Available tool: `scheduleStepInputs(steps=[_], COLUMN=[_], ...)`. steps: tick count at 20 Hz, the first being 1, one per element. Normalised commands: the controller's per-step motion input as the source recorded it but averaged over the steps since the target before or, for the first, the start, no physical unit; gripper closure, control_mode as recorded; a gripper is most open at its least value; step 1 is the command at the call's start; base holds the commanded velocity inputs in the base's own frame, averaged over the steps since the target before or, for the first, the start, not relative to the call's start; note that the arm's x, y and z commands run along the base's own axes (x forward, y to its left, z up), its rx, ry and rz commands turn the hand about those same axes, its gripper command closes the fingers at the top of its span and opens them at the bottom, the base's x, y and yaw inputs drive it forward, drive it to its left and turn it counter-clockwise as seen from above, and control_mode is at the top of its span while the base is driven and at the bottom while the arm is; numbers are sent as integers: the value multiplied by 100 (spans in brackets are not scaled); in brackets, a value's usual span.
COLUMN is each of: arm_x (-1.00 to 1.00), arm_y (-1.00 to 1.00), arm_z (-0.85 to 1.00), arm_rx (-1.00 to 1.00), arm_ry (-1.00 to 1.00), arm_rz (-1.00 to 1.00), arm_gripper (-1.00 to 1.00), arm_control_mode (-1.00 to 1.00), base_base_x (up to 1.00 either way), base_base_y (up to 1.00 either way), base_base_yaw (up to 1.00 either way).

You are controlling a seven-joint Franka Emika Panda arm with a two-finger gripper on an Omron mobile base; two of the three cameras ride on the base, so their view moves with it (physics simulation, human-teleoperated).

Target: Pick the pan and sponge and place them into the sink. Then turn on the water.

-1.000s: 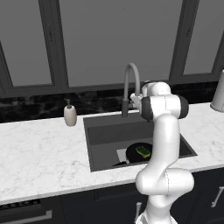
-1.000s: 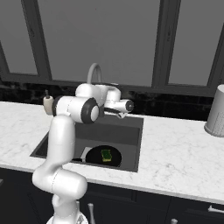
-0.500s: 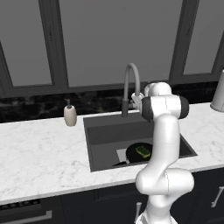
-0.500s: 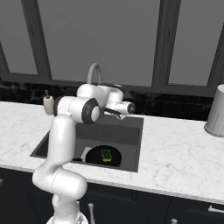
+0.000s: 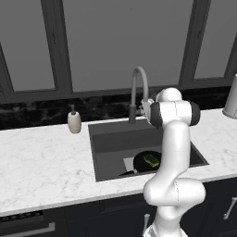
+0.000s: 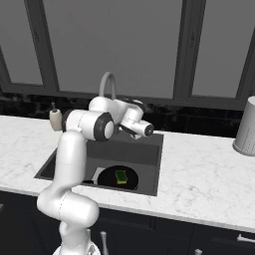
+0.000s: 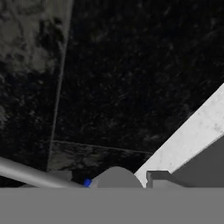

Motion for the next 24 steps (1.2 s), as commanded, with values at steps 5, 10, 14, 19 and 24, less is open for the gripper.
scheduleStepInputs(steps=[5, 10, 14, 19, 24], arm_x=[3, 3, 6, 3, 0], arm_y=[-16, -19, -16, -11, 0], arm_z=[0, 0, 0, -1, 0], arm_rx=[12, 9, 12, 7, 0], arm_ry=[11, 14, 11, 8, 0], arm_rz=[-17, -17, -10, -4, 0], arm_gripper=[100, 100, 100, 100, 100], arm_control_mode=[-100, -100, -100, -100, -100], base_base_x=[0, 0, 0, 0, 0], base_base_y=[0, 0, 0, 0, 0], base_base_yaw=[0, 0, 0, 0, 0])
